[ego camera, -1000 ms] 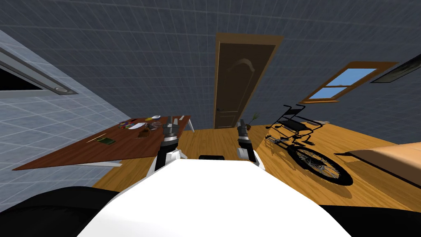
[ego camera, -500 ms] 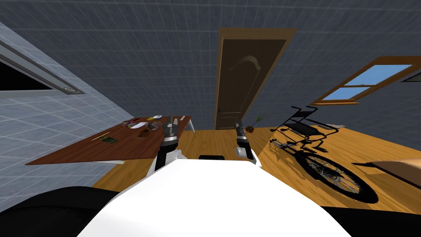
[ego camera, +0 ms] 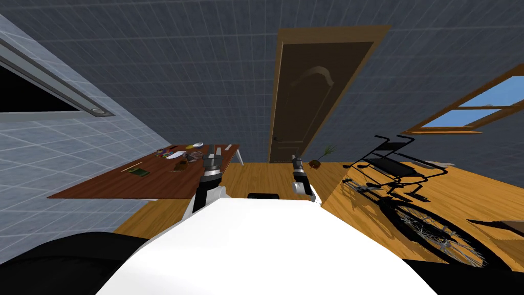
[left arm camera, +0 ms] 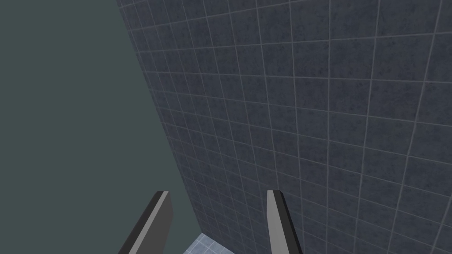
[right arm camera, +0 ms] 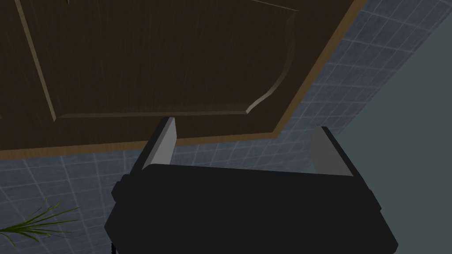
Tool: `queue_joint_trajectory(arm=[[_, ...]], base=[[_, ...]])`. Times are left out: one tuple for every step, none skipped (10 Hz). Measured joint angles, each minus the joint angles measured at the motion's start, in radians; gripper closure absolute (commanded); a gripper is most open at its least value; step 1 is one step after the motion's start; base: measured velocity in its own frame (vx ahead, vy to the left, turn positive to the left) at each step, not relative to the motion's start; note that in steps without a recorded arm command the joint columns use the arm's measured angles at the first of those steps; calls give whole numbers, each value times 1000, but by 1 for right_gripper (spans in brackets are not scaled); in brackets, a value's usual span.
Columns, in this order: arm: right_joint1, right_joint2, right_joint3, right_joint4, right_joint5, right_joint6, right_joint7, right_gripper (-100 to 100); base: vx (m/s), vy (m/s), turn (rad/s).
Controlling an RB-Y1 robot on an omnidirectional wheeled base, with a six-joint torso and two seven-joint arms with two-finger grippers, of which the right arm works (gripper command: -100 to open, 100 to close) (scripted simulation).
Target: Pull the door open
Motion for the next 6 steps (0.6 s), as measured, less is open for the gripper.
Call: queue_joint_trajectory(arm=[[-16, -1, 3, 34, -11, -7, 3, -100], [-30, -6, 4, 60, -23, -8, 5, -100], [-39, -6, 8, 88, -34, -13, 8, -100], [-53, -9, 9, 112, -45, -14, 11, -100], [-63, -14, 9, 136, -52, -19, 10, -100], [-72, -17, 10, 162, -60, -25, 11, -100]], base=[[105, -29, 88], [104, -34, 94], [88, -31, 81], [52, -21, 22], [42, -21, 65], [69, -26, 88]])
